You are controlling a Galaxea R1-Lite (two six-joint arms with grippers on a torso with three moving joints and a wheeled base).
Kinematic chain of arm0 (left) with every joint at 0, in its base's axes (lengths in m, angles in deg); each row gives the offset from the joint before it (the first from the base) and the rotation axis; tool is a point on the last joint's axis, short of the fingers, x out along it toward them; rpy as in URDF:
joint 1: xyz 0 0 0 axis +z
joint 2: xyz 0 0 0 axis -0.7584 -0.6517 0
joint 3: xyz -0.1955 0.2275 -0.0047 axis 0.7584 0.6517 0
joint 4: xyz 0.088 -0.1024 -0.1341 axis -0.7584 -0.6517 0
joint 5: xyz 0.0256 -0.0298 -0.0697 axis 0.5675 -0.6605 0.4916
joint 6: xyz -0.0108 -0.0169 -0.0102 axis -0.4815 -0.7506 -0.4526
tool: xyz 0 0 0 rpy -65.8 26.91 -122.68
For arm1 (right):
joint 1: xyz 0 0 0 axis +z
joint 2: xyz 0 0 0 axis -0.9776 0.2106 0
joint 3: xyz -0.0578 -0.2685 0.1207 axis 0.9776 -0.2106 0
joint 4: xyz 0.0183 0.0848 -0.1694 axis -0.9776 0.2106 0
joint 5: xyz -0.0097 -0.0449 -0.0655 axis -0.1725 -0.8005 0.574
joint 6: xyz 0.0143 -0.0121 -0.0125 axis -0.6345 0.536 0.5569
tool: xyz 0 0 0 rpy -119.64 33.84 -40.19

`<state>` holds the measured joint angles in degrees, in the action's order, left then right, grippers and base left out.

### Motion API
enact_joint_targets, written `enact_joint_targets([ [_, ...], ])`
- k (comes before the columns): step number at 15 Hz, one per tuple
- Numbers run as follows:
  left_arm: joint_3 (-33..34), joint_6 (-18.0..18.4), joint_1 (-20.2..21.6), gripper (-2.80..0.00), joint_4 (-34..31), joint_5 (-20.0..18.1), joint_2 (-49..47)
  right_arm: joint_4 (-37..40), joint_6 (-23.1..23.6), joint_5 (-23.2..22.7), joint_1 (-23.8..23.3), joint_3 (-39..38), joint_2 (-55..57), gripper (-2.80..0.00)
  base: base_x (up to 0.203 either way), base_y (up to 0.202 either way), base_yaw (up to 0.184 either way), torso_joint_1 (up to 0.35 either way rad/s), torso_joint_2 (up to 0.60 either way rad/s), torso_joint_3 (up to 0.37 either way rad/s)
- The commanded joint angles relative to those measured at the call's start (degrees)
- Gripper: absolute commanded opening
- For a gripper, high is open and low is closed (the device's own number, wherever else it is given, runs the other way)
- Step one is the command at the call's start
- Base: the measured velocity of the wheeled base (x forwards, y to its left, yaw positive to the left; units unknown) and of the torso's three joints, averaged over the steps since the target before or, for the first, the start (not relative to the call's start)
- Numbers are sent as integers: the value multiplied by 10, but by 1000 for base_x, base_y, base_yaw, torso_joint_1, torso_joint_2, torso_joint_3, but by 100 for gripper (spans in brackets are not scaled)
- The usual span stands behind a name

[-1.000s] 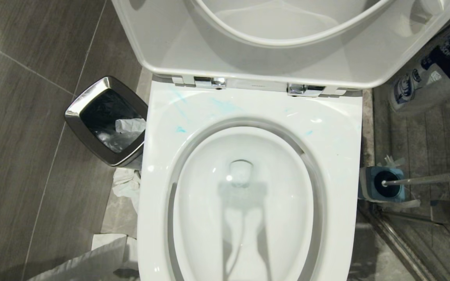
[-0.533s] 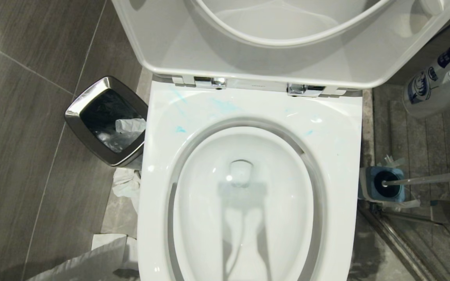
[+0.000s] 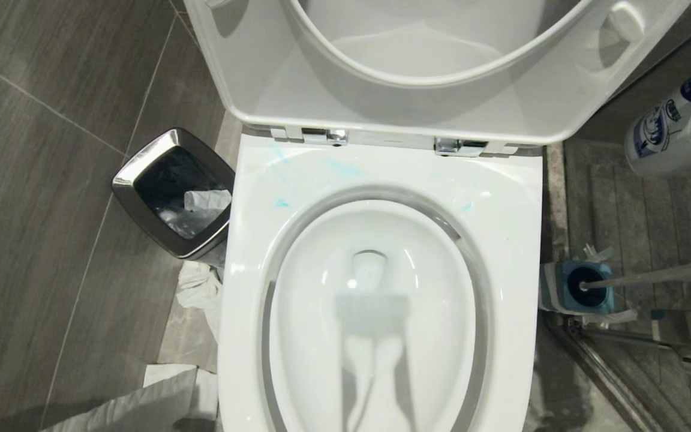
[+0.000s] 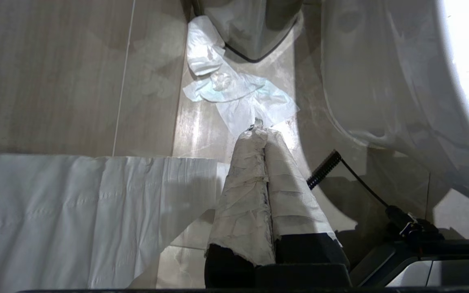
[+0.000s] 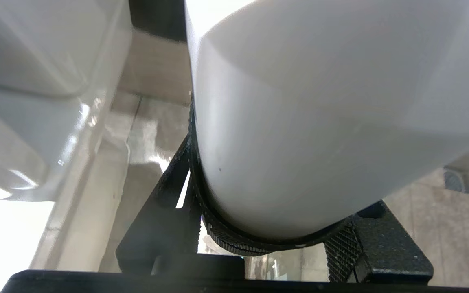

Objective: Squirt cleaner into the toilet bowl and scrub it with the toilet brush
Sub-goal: Pour in the cleaning agent

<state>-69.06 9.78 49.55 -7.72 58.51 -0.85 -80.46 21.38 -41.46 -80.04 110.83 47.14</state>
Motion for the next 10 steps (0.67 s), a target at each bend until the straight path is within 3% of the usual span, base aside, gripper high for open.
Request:
enact_joint_targets([
  [1,1,-1,0,-280,0,0,0,-2,1,4,0,-1,-7,-280,0,0,0,2,-7,198],
  [10,1,-1,0,-280,0,0,0,37,5,5,0,-3,-39,-280,0,0,0,1,4,198],
])
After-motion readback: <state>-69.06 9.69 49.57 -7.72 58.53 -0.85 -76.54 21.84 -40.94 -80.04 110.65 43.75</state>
